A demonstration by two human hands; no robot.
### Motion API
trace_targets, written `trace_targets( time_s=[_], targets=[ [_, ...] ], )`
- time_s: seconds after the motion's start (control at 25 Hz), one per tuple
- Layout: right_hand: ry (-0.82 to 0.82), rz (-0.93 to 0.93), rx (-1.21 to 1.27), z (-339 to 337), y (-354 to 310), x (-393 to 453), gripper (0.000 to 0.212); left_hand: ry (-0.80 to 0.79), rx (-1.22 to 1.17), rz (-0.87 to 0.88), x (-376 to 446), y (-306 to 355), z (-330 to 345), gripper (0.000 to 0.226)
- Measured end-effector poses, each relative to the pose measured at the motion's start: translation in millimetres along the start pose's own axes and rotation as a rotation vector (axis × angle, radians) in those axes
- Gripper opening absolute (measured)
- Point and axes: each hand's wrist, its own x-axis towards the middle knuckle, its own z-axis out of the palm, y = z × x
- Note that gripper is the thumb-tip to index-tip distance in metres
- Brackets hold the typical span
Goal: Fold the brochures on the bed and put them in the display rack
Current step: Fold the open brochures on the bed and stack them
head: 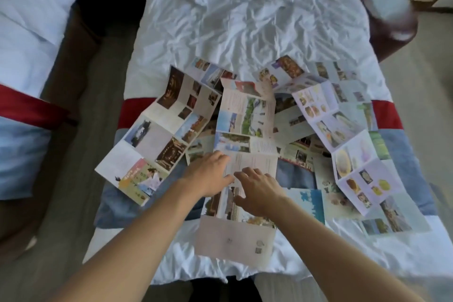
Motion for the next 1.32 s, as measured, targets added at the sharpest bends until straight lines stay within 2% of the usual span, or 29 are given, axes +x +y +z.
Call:
trace_targets(
  time_s=[0.2,0.36,0.44,0.56,0.68,0.76,0.92,1.04,1.16,1.24,1.32],
  targets=[
    [-0.078,-0.028,0.008,69.9,2.3,10.5,0.076,-0.107,-0.04,0.009,8.3,-13.3,72.7,0.061],
    [-0.128,-0.053,-0.095,100.2,2.7,9.1,0.091,-0.275,-0.048,0.096,-2.0,-20.1,110.1,0.085],
    [-0.099,-0.066,-0.146,108.9,2.1,6.9,0.081,-0.288,0.017,0.13,-8.2,-21.0,123.5,0.084],
    [-0.018,-0.058,-0.171,116.2,1.9,4.9,0.053,-0.207,0.12,0.16,-8.7,-24.0,136.8,0.07],
    [0.044,-0.04,-0.137,119.8,5.0,2.6,0.036,-0.188,0.105,0.155,-4.0,-29.2,140.3,0.063],
    [0.038,-0.039,-0.107,122.6,6.7,0.5,0.047,-0.195,0.12,0.155,-2.3,-29.2,143.2,0.066],
    [-0.019,0.034,-0.048,132.7,11.5,-1.5,0.079,-0.227,0.124,0.108,-3.6,-30.0,160.8,0.084],
    [-0.034,0.044,-0.037,138.3,16.5,0.1,0.087,-0.133,-0.001,0.13,-7.3,-34.0,172.7,0.074],
    [-0.023,0.028,-0.037,138.0,16.4,1.7,0.089,-0.037,-0.131,0.139,-8.9,-34.8,174.6,0.051],
    [-0.019,0.012,-0.046,135.0,14.9,2.9,0.083,0.017,-0.161,0.175,-7.2,-34.1,169.7,0.034],
    [0.007,0.011,-0.041,130.0,14.6,4.3,0.064,0.085,-0.17,0.206,-4.2,-30.1,158.7,0.018]
  ],
)
